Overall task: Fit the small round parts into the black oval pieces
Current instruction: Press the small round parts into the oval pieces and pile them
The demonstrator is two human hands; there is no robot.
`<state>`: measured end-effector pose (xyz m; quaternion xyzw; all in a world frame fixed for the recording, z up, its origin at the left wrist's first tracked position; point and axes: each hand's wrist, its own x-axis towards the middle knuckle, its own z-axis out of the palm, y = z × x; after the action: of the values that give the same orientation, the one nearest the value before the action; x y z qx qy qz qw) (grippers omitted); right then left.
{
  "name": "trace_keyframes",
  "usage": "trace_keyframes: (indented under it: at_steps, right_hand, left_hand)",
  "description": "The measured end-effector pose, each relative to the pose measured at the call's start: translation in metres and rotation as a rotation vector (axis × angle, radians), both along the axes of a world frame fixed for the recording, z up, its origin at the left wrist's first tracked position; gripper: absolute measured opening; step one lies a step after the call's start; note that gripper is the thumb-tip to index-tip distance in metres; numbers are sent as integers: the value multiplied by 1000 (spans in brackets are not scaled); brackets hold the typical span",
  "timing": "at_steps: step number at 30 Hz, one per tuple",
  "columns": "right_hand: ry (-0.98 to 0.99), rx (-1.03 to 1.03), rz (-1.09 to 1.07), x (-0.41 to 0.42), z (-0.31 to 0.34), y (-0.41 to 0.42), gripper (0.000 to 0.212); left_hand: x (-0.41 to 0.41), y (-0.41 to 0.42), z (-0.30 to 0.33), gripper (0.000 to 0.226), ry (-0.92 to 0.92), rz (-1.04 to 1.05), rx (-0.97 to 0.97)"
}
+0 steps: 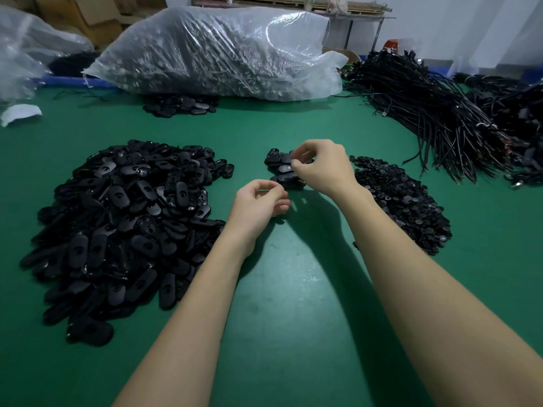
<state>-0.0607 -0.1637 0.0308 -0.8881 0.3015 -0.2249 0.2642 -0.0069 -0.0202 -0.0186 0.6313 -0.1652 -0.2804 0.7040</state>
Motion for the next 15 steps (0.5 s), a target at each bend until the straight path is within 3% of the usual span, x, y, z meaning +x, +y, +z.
trace_keyframes:
  at_steps: [11, 15]
  right_hand:
    - [273, 1, 315, 36, 20, 50, 19]
    - [325, 4, 422, 45, 27, 69, 14]
  left_hand:
    - [-8, 6, 13, 19, -44, -21, 47]
    - [-11, 4, 15, 14, -74, -34, 85]
